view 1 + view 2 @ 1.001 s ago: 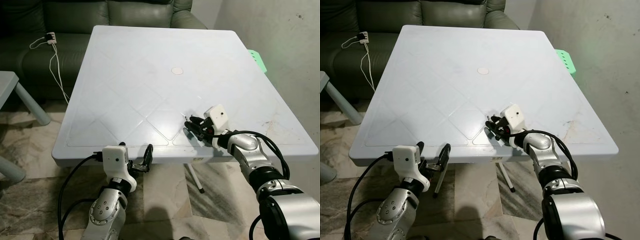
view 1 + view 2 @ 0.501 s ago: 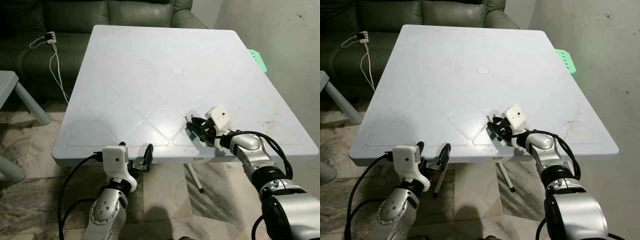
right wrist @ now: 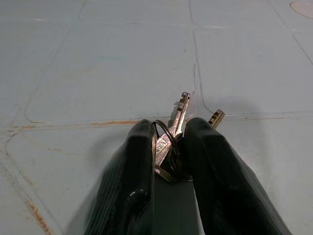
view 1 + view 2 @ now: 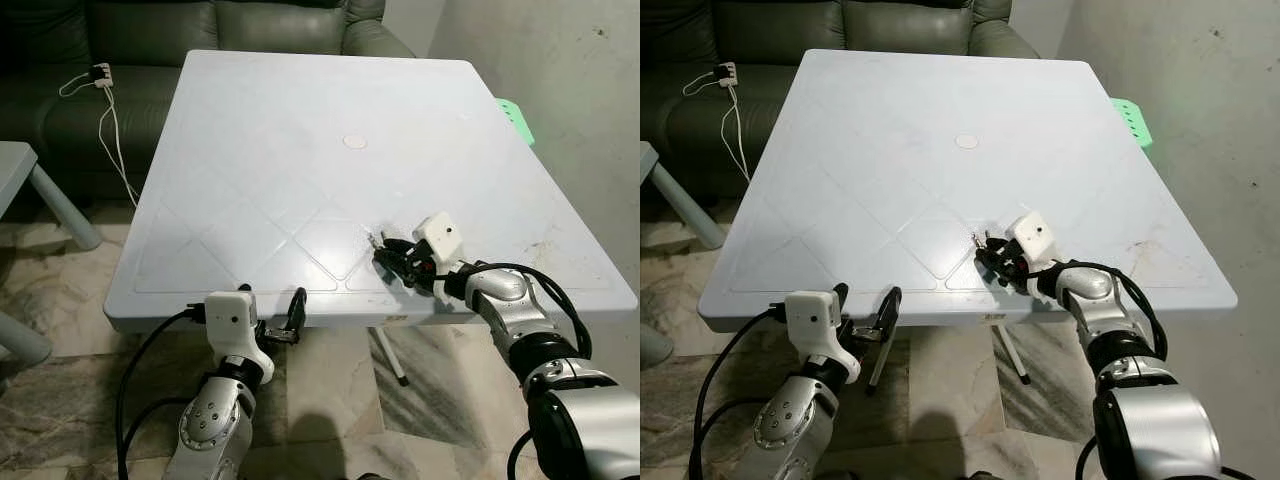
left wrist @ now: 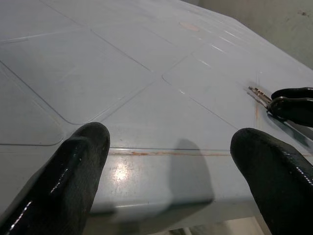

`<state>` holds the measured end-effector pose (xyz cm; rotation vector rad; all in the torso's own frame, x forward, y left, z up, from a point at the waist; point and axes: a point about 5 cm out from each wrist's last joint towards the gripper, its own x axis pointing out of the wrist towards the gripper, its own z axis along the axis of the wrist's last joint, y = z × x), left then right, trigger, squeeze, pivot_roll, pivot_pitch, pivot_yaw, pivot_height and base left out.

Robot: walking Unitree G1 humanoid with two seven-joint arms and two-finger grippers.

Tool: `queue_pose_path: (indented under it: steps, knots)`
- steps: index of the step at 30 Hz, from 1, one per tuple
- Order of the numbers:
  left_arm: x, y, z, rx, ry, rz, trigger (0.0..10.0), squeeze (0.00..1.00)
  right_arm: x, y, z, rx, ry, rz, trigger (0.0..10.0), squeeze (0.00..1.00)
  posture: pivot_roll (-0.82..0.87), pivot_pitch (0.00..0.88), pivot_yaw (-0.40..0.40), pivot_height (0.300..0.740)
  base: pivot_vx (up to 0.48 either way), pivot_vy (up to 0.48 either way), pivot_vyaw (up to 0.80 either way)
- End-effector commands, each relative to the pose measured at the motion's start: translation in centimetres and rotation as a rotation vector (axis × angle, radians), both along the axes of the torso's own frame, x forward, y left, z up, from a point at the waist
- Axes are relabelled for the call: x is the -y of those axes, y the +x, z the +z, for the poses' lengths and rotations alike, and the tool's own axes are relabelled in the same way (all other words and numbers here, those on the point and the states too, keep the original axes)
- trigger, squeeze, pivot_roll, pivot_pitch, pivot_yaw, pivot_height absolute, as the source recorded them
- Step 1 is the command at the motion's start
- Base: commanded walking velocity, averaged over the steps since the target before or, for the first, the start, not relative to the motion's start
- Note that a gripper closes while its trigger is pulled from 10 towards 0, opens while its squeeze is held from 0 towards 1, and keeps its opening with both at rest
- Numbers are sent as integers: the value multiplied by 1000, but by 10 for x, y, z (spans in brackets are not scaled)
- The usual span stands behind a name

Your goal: Hang keys on a hook

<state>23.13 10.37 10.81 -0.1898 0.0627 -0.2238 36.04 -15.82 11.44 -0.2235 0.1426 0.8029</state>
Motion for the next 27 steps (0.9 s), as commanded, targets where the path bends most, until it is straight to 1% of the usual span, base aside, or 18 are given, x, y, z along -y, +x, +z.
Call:
queue_pose_path:
  steps: [1,4,5,6,17,25,26,27]
  knots:
    - [6,-4,-3,-27,-27,-4,10000,0,9,-3,-4,-18,6,-18,0,0,106,152,-127,740,0,0,0]
    - [6,-4,-3,-27,-28,-6,10000,0,10,-3,-3,-14,5,-17,0,0,105,153,-126,740,0,0,0]
    - [6,-4,-3,-27,-28,-6,10000,0,10,-2,-3,-10,-1,-23,1490,0,105,153,-126,740,0,0,0]
    - [7,-4,-3,-28,-28,-7,10000,0,11,-2,-3,-10,-7,-34,10000,0,105,153,-126,740,0,0,0]
    - [7,-4,-3,-29,-30,-8,10000,0,12,-1,-1,-9,-4,-34,10000,0,104,154,-126,740,0,0,0]
    - [8,-4,-3,-31,-31,-10,10000,0,14,-1,2,-8,26,-19,10000,0,104,158,-127,740,0,0,0]
    - [7,-4,-3,-31,-30,-9,10000,0,15,-1,2,-13,29,-20,10000,1000,103,157,-126,740,0,0,0]
    - [7,-4,-3,-31,-31,-9,10000,0,15,0,2,-15,31,-22,10000,1000,103,158,-127,740,0,0,0]
